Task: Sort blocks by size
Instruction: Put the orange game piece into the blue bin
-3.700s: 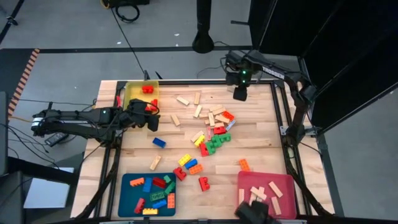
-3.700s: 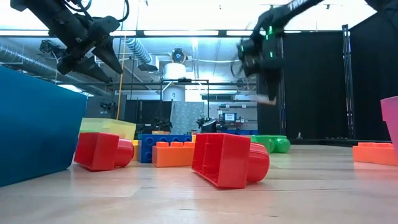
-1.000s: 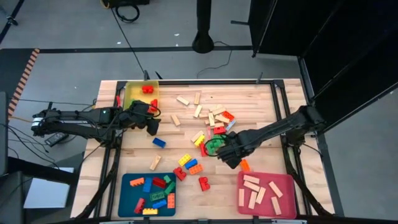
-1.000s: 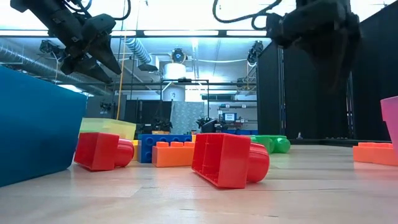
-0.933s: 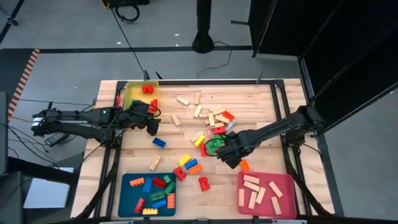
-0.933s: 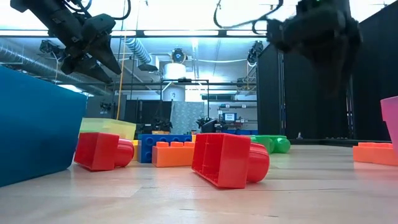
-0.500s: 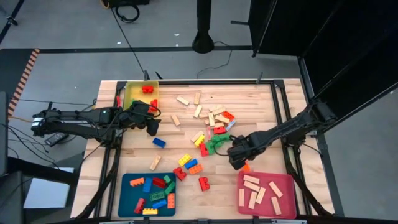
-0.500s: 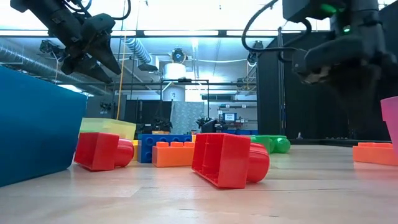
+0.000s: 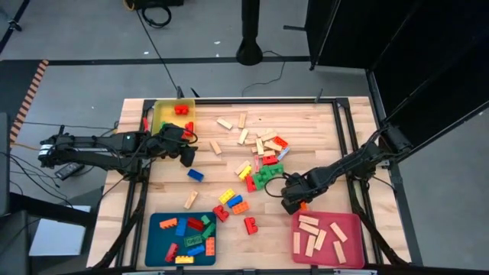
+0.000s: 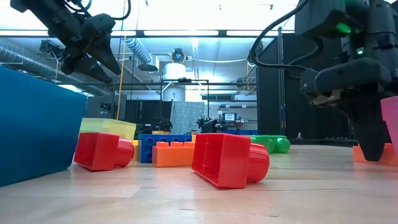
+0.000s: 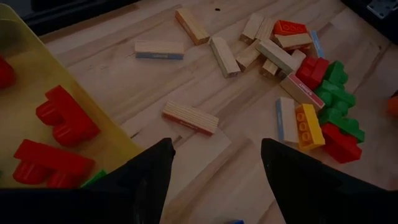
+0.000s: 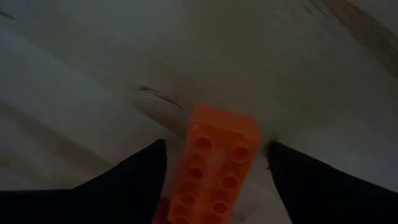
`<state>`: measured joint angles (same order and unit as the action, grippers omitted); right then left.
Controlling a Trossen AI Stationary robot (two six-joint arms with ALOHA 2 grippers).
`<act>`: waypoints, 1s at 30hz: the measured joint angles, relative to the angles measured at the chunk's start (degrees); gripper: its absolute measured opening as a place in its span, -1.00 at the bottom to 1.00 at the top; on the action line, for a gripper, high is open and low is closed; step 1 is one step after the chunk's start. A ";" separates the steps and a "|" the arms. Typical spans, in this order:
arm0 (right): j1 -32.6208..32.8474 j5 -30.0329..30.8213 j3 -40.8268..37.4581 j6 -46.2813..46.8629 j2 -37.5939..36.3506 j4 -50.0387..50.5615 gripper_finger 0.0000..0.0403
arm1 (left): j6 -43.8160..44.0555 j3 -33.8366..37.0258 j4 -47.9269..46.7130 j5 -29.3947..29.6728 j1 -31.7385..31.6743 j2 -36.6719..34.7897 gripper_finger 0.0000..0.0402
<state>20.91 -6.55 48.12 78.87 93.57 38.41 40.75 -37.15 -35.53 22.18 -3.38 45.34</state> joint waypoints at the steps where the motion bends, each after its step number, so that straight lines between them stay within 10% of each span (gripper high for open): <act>1: -0.01 0.01 -0.56 0.37 -0.17 -0.59 0.35 | 0.19 0.00 -0.02 0.02 0.00 0.00 0.26; 7: -0.53 0.62 -0.96 -1.01 -0.11 0.59 -0.26 | 0.37 0.00 0.04 0.12 0.00 0.00 0.26; 30: -19.07 12.85 24.55 -39.06 0.30 -2.02 -0.24 | 1.95 0.00 0.13 0.28 0.00 0.00 0.26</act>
<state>1.83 6.30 72.67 39.81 93.86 36.39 42.70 -37.15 -35.40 22.46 -3.38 45.34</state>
